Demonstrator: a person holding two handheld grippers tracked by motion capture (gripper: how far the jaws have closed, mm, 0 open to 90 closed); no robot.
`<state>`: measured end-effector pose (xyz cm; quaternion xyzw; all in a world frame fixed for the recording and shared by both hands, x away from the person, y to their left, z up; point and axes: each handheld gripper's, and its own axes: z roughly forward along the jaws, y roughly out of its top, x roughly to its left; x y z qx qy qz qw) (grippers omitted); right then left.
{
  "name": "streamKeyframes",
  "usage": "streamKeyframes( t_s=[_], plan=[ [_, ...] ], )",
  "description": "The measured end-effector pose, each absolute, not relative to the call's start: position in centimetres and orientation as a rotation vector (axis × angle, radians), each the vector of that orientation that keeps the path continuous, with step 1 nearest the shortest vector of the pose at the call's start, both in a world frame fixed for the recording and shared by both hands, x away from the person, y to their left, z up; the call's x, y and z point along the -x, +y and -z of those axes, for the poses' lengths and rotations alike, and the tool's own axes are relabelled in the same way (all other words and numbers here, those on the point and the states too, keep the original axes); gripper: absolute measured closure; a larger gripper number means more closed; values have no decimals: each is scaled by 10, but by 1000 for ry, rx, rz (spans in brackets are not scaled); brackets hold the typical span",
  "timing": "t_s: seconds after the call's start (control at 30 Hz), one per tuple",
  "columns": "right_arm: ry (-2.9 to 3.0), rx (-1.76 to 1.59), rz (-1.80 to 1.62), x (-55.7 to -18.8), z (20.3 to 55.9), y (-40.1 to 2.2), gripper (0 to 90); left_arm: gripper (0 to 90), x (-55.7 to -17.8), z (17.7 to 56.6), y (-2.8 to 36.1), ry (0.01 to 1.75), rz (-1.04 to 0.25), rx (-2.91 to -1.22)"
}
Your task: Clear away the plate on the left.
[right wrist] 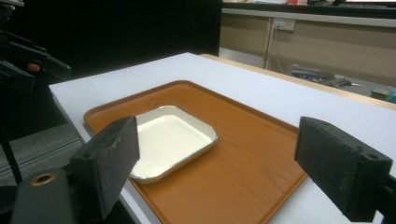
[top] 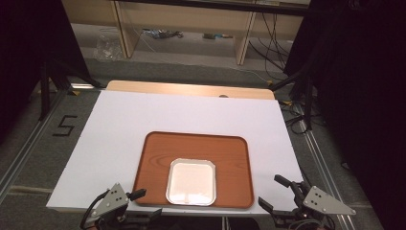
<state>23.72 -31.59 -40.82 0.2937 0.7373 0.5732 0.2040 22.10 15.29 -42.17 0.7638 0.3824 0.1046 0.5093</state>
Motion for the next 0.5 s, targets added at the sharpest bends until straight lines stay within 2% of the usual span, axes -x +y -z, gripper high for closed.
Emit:
streamKeyframes(
  t_s=[0.5],
  plan=[
    [2023,-830,-1601,-236,409,-315,150,220,-223,421,155,921,-258,-1835]
  ],
)
